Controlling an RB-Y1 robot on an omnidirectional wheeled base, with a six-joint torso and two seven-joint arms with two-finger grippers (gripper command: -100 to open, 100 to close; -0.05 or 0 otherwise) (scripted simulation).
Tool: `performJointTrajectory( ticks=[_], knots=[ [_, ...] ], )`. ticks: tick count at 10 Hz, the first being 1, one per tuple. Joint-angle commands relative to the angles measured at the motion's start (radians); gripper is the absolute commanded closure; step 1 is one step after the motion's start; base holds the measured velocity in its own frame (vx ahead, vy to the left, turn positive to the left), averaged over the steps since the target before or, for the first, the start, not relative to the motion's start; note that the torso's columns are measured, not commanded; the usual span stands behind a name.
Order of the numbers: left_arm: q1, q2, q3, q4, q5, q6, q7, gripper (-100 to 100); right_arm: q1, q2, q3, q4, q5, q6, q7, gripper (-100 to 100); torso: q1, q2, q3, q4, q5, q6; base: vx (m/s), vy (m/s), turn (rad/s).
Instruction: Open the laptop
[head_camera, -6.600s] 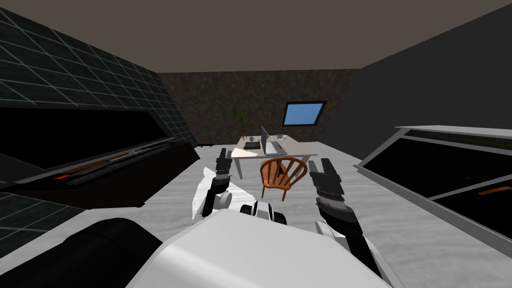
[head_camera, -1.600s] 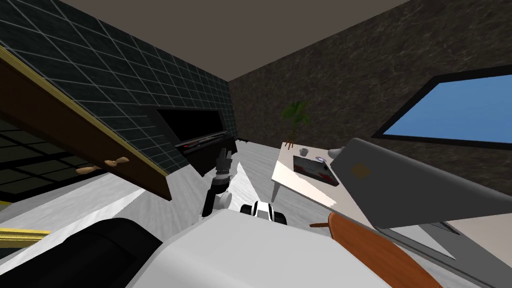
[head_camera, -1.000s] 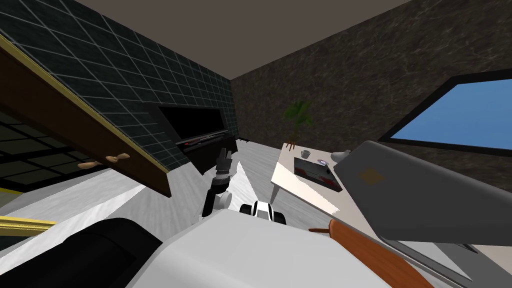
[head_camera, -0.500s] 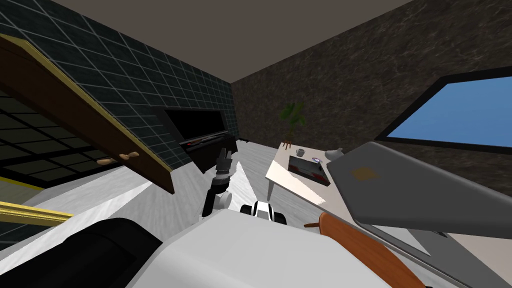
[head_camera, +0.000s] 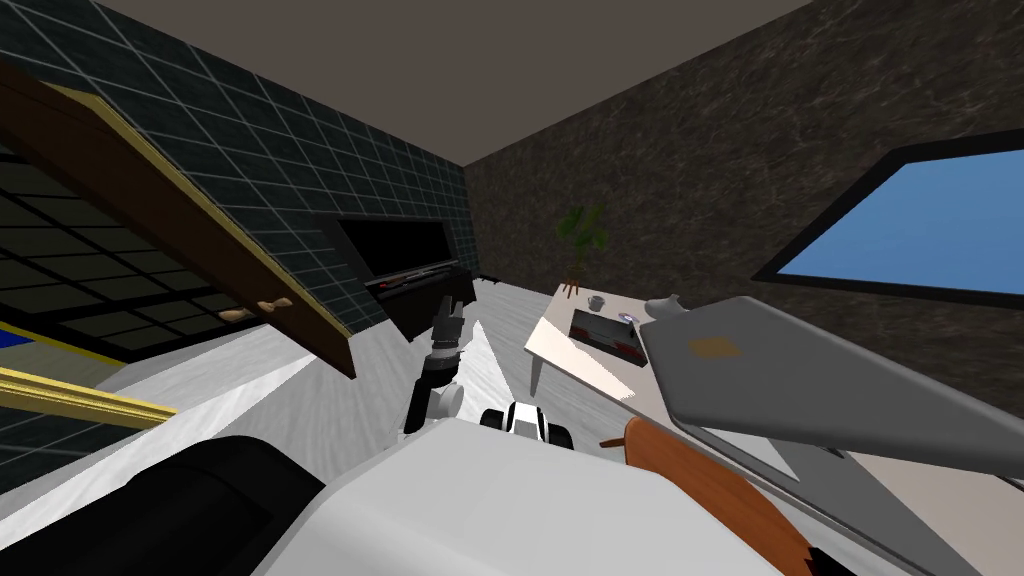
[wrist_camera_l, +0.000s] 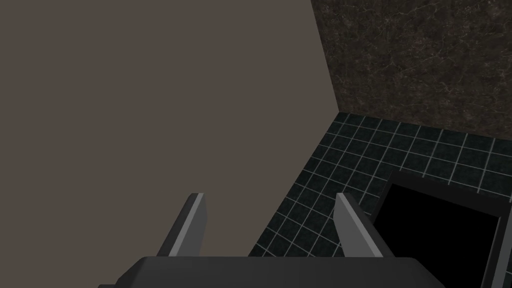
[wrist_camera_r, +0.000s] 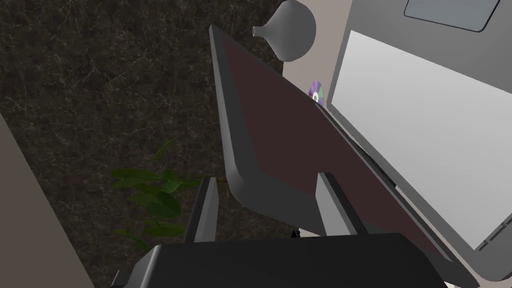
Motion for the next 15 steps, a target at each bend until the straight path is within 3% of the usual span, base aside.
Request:
performJointTrajectory(
  ticks=[1, 3, 11, 12, 15],
  knots=[
    [0.000, 0.000, 0.000, 0.000, 0.000, 0.000, 0.000, 0, -0.045, 0.009, 0.050, 0.036, -0.031, 0.006, -0.031, 100, -0.001, 0.001, 0.001, 0.000, -0.001, 0.001, -0.109, -0.126, 0.058],
    [0.000, 0.000, 0.000, 0.000, 0.000, 0.000, 0.000, 0, -0.082, 0.021, 0.082, 0.067, -0.056, 0.000, -0.045, 100, 0.007, -0.004, -0.002, -0.001, 0.001, -0.001, -0.051, -0.007, 0.154],
    [0.000, 0.000, 0.000, 0.000, 0.000, 0.000, 0.000, 0, -0.082, 0.021, 0.082, 0.067, -0.056, 0.000, -0.045, 100, 0.001, 0.000, 0.000, 0.000, 0.001, 0.001, 0.001, 0.000, -0.003],
    [0.000, 0.000, 0.000, 0.000, 0.000, 0.000, 0.000, 0, -0.050, -0.003, 0.044, 0.053, -0.074, -0.014, -0.076, -100, 0.001, -0.001, 0.000, 0.000, 0.001, 0.000, 0.024, 0.004, -0.078],
    [0.000, 0.000, 0.000, 0.000, 0.000, 0.000, 0.000, 0, 0.004, -0.043, -0.022, 0.029, -0.104, -0.034, -0.129, -100, 0.001, -0.004, -0.003, -0.002, 0.000, 0.000, 0.052, 0.004, -0.099]
  ],
)
